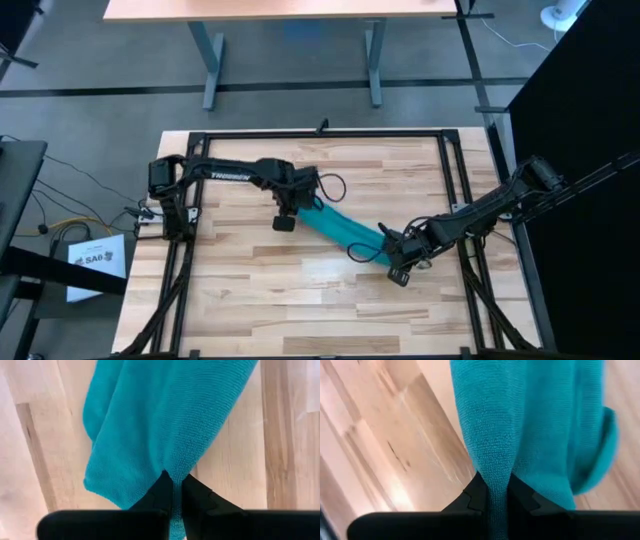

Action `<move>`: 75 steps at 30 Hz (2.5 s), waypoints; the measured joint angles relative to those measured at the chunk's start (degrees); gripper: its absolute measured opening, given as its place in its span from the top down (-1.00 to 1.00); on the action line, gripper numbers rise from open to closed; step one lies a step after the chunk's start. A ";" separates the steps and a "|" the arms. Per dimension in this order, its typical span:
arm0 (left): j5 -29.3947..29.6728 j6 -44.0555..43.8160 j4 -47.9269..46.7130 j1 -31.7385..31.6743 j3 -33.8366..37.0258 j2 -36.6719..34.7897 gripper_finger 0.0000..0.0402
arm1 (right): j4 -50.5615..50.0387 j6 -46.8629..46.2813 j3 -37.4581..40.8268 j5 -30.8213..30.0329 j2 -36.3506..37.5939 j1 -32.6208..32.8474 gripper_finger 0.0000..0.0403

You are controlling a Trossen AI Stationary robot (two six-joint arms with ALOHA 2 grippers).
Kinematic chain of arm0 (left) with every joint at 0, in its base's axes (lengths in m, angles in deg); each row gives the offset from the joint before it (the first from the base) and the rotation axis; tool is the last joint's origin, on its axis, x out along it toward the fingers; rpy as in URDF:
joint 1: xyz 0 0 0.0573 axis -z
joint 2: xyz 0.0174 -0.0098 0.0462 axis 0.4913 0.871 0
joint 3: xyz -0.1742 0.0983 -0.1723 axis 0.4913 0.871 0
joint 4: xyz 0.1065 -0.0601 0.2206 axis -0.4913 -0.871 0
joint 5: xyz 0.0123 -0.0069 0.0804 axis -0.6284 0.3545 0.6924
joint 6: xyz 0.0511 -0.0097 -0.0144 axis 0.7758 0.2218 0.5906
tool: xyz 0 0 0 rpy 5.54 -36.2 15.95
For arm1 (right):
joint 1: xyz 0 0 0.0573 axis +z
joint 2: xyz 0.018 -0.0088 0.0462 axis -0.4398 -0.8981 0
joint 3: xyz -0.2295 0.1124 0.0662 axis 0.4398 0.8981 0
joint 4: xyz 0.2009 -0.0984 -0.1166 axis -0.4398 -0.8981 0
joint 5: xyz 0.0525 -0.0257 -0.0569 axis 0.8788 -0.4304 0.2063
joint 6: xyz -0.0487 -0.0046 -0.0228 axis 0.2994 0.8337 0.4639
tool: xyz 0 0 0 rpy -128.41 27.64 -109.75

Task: Roll towel
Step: Roll the blue towel

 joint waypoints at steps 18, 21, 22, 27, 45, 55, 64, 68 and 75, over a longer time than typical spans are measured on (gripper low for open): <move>-3.46 8.54 14.11 -6.54 -1.07 0.20 0.96 | 7.67 -15.72 16.80 1.68 17.27 -7.02 0.87; -3.77 8.59 16.29 -7.87 -1.07 0.32 0.96 | 9.64 -16.34 18.94 2.42 17.27 -7.24 0.87; -3.95 8.56 16.95 -8.23 -1.07 0.50 0.96 | 10.21 -16.52 19.43 2.60 17.27 -7.24 0.87; -5.48 9.07 17.72 -9.45 -1.05 2.11 0.96 | 10.48 -16.52 20.72 2.84 17.32 -8.05 0.87; -1.86 12.49 10.74 -10.08 -12.60 10.19 0.76 | 10.38 -14.70 21.67 3.49 17.29 -9.87 0.87; 0.25 13.68 14.19 -12.01 -13.20 14.02 0.71 | 10.11 -14.07 21.73 3.65 17.27 -9.82 0.87; 0.57 12.20 9.73 -11.77 -17.44 14.49 0.70 | 10.12 -12.80 21.75 3.13 17.23 -9.76 0.40; 0.55 11.95 4.69 -11.86 -20.43 14.49 0.70 | 9.93 -11.40 21.19 2.92 17.22 -9.65 0.25; 0.53 13.27 -0.12 -11.86 -21.64 14.69 0.65 | 9.52 -8.18 20.40 2.07 17.16 -9.67 0.14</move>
